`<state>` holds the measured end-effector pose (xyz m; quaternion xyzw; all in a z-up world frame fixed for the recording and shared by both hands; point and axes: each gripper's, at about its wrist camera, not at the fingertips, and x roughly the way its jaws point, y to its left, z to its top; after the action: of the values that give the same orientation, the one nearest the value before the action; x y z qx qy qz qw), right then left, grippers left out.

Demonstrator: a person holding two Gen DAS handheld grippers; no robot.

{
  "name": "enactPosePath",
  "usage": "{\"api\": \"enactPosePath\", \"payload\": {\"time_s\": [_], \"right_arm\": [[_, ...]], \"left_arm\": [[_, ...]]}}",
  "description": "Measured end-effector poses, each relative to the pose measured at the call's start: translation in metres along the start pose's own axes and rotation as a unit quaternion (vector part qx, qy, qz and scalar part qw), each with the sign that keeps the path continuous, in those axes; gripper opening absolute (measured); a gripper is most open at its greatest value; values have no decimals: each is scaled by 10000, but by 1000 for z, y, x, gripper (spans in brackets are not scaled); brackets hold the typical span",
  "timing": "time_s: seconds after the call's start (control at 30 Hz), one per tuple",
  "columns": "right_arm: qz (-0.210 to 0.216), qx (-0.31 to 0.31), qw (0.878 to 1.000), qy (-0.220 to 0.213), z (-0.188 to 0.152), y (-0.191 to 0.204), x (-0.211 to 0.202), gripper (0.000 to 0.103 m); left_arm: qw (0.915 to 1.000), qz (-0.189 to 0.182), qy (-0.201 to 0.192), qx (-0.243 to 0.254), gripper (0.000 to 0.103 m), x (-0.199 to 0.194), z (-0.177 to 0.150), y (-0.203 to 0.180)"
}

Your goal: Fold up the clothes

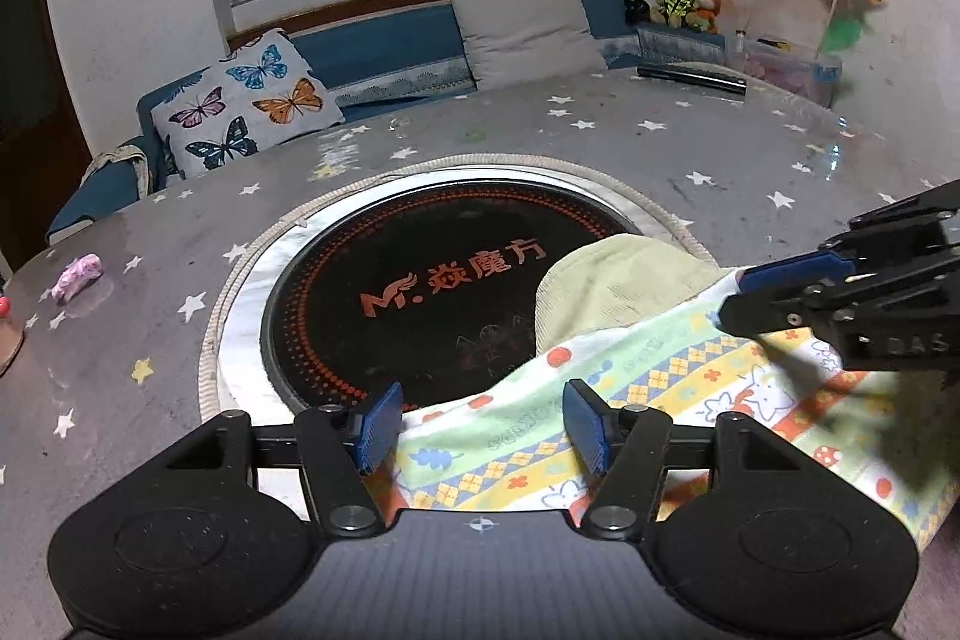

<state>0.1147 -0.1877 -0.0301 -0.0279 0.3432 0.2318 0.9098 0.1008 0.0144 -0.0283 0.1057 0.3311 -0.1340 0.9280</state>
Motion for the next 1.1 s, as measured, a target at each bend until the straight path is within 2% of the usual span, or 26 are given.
{"api": "enactPosePath", "payload": {"time_s": [0.23, 0.37, 0.47, 0.77, 1.1], "right_arm": [[315, -499, 9982, -36, -13, 30, -22, 21], [345, -775, 9964, -72, -26, 48, -27, 22], [373, -966, 9946, -112, -36, 62, -31, 27], [490, -1495, 9871, -292, -55, 94, -48, 28], [425, -780, 9955, -334, -66, 63, -68, 33]], "left_arm": [[9998, 61, -154, 77, 69, -24, -17, -7], [9996, 97, -237, 107, 71, -39, -29, -11], [9995, 160, -249, 120, 72, -47, -40, -13], [9987, 378, -316, -158, 75, -63, -60, -9], [9975, 431, -292, -486, 77, -66, -70, -1]]}}
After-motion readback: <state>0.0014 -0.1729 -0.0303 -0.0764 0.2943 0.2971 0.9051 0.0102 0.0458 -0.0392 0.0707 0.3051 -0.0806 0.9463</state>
